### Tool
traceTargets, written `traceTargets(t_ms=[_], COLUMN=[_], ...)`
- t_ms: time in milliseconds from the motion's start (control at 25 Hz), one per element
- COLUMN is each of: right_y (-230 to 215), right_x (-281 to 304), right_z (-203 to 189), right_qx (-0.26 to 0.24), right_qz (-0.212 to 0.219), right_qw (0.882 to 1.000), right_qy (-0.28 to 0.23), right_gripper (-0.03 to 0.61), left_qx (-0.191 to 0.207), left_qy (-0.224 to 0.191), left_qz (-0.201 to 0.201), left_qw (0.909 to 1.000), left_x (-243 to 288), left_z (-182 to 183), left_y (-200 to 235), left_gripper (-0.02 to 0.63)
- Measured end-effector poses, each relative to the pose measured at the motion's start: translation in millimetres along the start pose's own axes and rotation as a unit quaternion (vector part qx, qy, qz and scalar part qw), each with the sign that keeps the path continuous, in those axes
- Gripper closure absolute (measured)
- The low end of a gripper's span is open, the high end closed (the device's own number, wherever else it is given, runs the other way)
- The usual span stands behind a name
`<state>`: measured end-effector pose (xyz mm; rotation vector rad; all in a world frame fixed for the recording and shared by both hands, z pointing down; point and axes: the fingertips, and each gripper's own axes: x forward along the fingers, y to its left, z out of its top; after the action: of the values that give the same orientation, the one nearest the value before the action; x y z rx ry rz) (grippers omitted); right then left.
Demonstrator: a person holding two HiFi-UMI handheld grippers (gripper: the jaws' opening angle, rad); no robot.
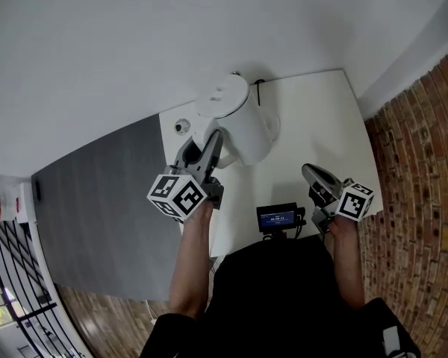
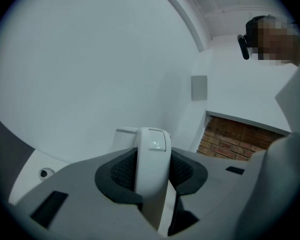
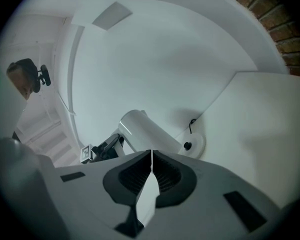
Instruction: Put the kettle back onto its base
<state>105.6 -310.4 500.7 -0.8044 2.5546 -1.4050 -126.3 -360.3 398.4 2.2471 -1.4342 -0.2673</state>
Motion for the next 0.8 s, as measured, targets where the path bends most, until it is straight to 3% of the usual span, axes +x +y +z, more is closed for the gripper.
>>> traceTargets(t_ms=[280,560,800], right_y=[-15,-26,-34], right_x=[-12,-26,-37], right_z=[7,15,20], right_qx=[0.014,0.021,0.028], right_qz=[-0.009,-0.011,-0.016], right_qw=[1.000,0.999,0.999], right_qy=[-0.016,-0.030,-0.042], right_gripper=[0.560,0.560,0.560], left_qx=[-0.017,0.034,0.048], left_qy=[0.007,0.017,0.029], left_qz=[-0.005,0.029,0.049], left_qw=[0.9998,0.9989,0.9972], left_x=[48,80,92], left_z=[-6,-3,-15], left_y=[2,8,15], left_gripper=[0.456,0.456,0.457])
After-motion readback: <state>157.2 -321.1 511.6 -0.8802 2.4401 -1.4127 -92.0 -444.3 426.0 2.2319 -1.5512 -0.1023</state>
